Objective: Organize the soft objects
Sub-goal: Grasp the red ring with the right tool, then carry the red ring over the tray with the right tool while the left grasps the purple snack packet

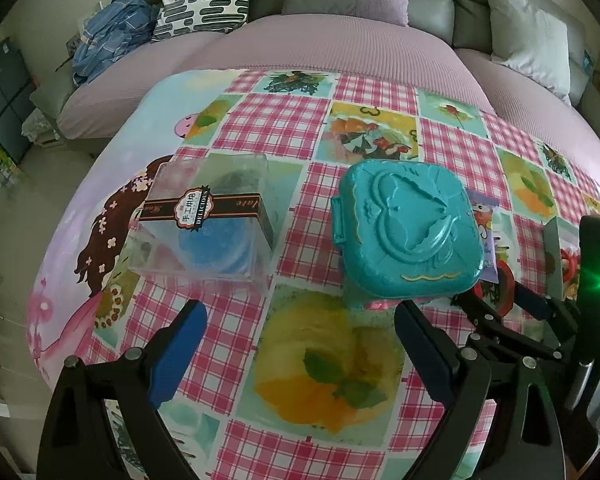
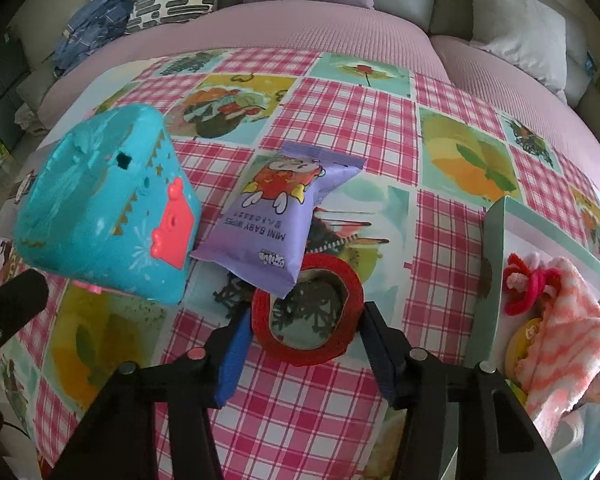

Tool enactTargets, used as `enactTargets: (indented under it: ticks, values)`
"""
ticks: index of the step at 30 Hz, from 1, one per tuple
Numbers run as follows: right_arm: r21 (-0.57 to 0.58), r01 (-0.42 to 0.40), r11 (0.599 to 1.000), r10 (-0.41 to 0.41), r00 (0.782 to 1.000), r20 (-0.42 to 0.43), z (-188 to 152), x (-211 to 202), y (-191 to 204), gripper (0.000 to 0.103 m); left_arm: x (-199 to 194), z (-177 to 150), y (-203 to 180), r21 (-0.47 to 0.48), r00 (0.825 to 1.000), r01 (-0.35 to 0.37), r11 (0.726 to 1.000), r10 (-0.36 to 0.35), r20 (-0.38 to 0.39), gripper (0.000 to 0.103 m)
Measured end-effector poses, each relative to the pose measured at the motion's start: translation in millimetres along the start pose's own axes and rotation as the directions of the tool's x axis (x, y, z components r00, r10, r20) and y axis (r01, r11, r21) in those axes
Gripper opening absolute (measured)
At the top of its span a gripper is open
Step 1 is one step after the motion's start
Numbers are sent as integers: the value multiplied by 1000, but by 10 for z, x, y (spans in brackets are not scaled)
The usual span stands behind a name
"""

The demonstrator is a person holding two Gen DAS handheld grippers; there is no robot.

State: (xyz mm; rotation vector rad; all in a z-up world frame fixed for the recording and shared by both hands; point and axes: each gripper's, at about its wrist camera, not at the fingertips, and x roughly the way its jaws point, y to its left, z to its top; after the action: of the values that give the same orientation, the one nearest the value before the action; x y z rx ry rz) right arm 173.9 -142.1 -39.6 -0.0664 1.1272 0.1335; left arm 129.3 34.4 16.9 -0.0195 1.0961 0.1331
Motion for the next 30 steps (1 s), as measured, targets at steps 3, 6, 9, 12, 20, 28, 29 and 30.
enactTargets:
  ticks: [3, 6, 9, 12, 20, 28, 29, 30]
  values:
    - [5, -4, 1000, 4, 1000, 1, -16, -7, -17, 56, 32, -4, -24, 10, 1000, -1, 1000, 2, -10, 95]
    - [9, -2, 1000, 2, 1000, -1, -65, -43, -36, 56, 57, -7, -52, 20, 1000, -3, 1000, 4, -17, 95]
    - [13, -3, 1000, 4, 1000, -8, -142, -95, -63, 56, 65, -12, -75, 30, 1000, -1, 1000, 2, -19, 95]
    - [26, -5, 1000, 6, 1000, -18, -196, -132, -115, 56, 74, -18, -104, 43, 1000, -1, 999, 2, -23, 95]
    - [72, -19, 997, 20, 1000, -11, -333, -337, -264, 55, 65, -38, -208, 78, 1000, 4, 997, -2, -25, 95]
    - [119, -13, 993, 10, 999, 32, -356, -611, -441, 55, 13, -58, -349, 101, 999, 46, 994, -45, -17, 95]
    - [120, -14, 993, 9, 999, 36, -341, -624, -453, 55, 11, -62, -371, 104, 998, 54, 993, -53, -18, 95]
    - [122, -14, 992, 9, 999, 39, -341, -647, -470, 55, 7, -66, -401, 109, 998, 58, 992, -56, -18, 95]
